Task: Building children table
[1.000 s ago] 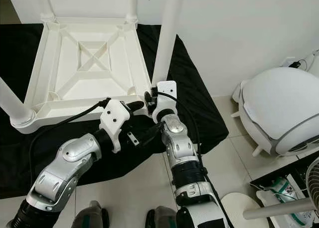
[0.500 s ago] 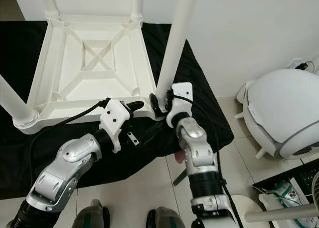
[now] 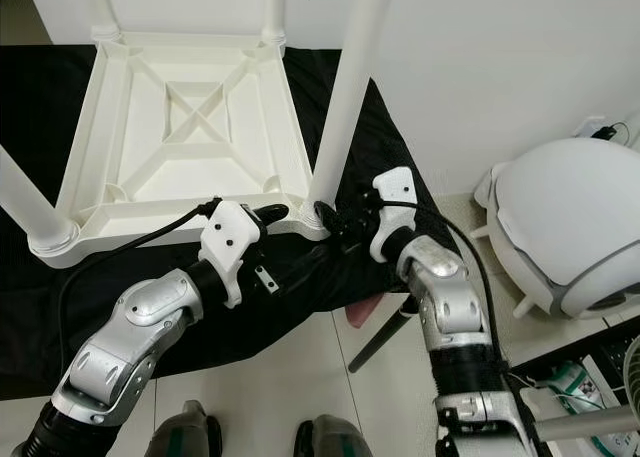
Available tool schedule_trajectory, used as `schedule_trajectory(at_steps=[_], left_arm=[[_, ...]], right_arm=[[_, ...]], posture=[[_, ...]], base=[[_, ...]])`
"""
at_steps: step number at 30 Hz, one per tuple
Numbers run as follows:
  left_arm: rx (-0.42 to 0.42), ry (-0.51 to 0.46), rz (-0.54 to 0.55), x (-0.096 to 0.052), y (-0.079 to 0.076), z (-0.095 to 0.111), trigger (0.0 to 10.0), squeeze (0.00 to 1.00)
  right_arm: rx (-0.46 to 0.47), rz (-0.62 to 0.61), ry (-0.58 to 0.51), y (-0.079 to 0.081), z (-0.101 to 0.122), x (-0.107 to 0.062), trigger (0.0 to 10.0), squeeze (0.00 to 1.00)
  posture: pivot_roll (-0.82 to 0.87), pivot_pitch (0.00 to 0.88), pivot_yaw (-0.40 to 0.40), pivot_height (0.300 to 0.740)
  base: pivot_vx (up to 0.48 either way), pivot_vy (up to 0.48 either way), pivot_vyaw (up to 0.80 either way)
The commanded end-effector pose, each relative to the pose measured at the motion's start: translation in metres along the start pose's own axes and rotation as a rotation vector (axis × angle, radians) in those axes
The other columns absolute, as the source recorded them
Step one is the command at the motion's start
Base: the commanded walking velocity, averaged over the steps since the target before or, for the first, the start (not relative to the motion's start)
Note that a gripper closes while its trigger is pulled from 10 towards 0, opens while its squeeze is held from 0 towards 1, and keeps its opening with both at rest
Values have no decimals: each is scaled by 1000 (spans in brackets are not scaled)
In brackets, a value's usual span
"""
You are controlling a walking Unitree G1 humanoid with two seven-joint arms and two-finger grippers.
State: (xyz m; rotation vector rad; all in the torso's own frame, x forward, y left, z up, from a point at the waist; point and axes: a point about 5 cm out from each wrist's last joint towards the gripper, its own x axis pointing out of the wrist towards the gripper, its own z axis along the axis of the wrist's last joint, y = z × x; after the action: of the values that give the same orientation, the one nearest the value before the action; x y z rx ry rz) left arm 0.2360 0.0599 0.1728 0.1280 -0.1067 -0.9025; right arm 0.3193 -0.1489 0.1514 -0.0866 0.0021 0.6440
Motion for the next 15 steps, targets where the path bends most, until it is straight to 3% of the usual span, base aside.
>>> schedule_trajectory(at_steps=[1, 4, 5, 11, 15], left_arm=[[0, 7, -10, 1, 0, -1, 10000, 0], [1, 6, -8, 1, 1, -1, 10000, 0], [5, 5, -3, 1, 1, -1, 10000, 0], [10, 4, 2, 1, 2, 0, 10000, 0], [16, 4, 18, 0, 3, 1, 10000, 0]], right_arm=[[-22, 9, -3, -3, 2, 1, 10000, 0], [-33, 35, 2, -4, 3, 4, 10000, 0], [-60, 75, 20, -4, 3, 19, 10000, 0], [-63, 113, 36, -1, 3, 32, 10000, 0], [-59, 192, 100, 7, -8, 51, 10000, 0]], posture=[[16, 10, -77, 740], [16, 10, -77, 740], [27, 5, -79, 740], [40, 2, -85, 740], [58, 1, -95, 740]], base=[[0, 0, 0], [0, 0, 0], [0, 0, 0], [0, 0, 0], [0, 0, 0]])
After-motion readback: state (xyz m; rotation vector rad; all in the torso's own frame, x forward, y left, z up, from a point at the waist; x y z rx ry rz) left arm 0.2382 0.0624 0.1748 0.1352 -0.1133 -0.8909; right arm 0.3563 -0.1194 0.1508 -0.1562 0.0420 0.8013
